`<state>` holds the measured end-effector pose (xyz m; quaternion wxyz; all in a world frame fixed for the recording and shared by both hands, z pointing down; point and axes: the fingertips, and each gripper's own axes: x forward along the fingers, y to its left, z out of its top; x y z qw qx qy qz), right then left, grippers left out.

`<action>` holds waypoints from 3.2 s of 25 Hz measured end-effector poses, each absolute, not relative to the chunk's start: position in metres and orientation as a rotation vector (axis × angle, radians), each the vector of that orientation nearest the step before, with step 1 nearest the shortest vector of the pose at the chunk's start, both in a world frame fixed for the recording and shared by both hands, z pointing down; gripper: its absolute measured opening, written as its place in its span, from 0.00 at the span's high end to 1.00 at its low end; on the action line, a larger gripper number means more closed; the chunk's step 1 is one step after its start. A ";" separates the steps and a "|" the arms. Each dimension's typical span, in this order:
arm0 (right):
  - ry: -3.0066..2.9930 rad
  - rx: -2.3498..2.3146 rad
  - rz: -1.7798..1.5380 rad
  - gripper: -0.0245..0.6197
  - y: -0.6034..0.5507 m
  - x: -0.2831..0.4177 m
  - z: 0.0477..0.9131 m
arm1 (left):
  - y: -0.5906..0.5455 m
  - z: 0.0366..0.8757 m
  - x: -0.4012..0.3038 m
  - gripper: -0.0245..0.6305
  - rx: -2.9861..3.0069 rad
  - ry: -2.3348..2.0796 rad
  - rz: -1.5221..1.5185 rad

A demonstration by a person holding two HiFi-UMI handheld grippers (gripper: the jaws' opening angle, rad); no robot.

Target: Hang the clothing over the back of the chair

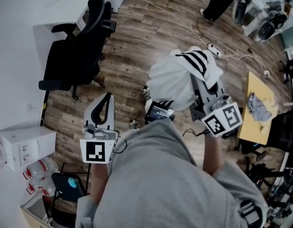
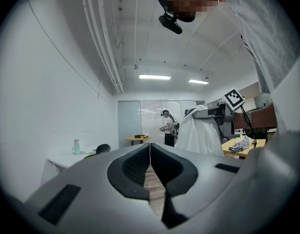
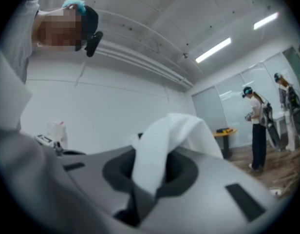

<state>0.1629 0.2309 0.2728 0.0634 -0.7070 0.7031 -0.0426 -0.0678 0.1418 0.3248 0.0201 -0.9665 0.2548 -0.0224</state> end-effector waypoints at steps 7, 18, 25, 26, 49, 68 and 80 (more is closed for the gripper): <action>2.184 -2.074 -0.157 0.87 0.179 0.178 0.278 | 0.101 0.325 -0.065 0.91 -2.958 0.905 -0.076; 2.258 -1.989 -0.159 0.87 0.084 0.207 0.272 | 0.027 0.321 -0.044 0.91 -2.929 1.019 -0.083; 2.311 -1.936 -0.159 0.87 0.035 0.226 0.266 | -0.009 0.319 -0.025 0.91 -2.918 1.096 -0.081; 2.321 -1.929 -0.160 0.87 0.028 0.229 0.265 | -0.014 0.319 -0.023 0.91 -2.914 1.105 -0.086; 2.580 -1.549 -0.100 0.87 -0.107 0.257 0.238 | -0.091 0.309 0.010 0.91 -2.709 1.482 -0.083; 2.762 -1.252 -0.012 0.87 -0.169 0.248 0.201 | -0.103 0.311 0.037 0.91 -2.593 1.663 -0.106; 2.848 -1.114 0.113 0.87 -0.192 0.200 0.161 | -0.110 0.311 0.015 0.91 -2.578 1.684 -0.092</action>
